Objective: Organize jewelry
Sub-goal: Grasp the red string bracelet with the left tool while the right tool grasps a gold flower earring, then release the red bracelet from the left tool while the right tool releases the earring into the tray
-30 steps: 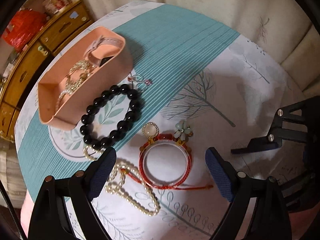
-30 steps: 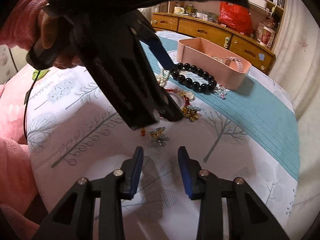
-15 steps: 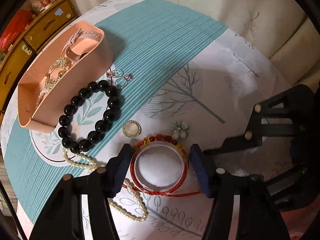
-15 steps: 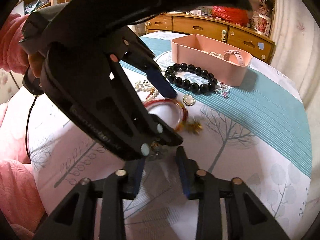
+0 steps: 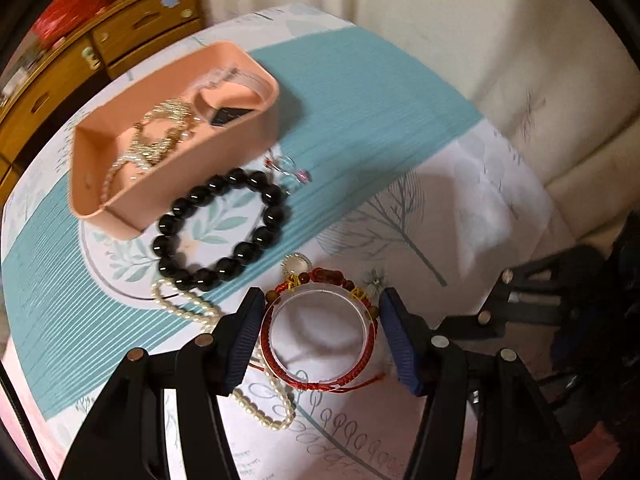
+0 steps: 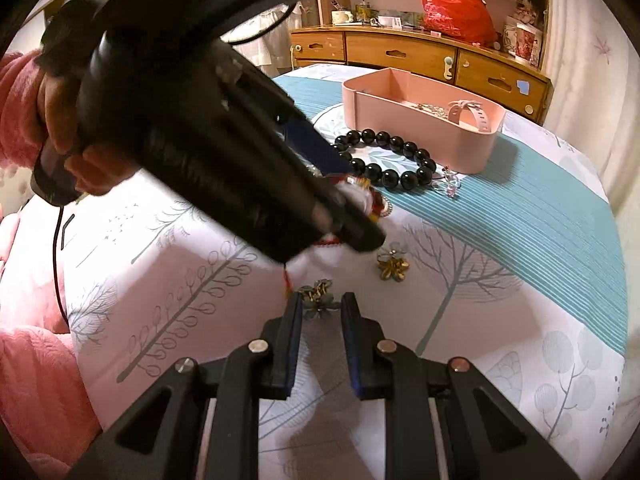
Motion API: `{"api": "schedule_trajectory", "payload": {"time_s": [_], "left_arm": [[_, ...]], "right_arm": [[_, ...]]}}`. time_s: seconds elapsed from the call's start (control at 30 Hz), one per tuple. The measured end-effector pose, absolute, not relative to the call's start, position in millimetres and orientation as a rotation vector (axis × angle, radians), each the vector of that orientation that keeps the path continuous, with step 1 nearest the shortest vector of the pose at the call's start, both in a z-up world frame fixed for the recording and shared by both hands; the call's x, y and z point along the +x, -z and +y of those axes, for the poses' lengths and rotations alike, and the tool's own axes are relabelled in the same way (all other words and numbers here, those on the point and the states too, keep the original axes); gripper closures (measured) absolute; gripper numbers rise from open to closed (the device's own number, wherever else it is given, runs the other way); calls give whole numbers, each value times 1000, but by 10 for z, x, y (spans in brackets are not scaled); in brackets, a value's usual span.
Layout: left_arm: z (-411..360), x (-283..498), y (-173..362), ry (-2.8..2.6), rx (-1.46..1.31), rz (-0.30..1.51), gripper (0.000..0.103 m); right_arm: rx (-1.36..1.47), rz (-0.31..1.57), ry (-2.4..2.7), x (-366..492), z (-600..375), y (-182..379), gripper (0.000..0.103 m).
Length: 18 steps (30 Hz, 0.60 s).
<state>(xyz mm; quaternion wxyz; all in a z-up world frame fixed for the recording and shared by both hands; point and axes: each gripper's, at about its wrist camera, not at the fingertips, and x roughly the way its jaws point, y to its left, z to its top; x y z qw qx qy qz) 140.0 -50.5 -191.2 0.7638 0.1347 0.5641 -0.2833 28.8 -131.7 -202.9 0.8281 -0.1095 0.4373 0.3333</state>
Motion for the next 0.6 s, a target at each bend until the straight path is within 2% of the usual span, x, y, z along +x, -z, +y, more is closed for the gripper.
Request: {"api": "schedule_trajectory", "payload": {"time_s": [0.27, 0.6], "left_arm": [[-259, 1502, 1440, 487, 160, 1216, 46], [-37, 1726, 871, 342, -7, 1119, 45]], "right_arm": [[-105, 920, -656, 479, -1376, 1781, 84], [138, 879, -525, 1037, -1580, 1411, 83]]}}
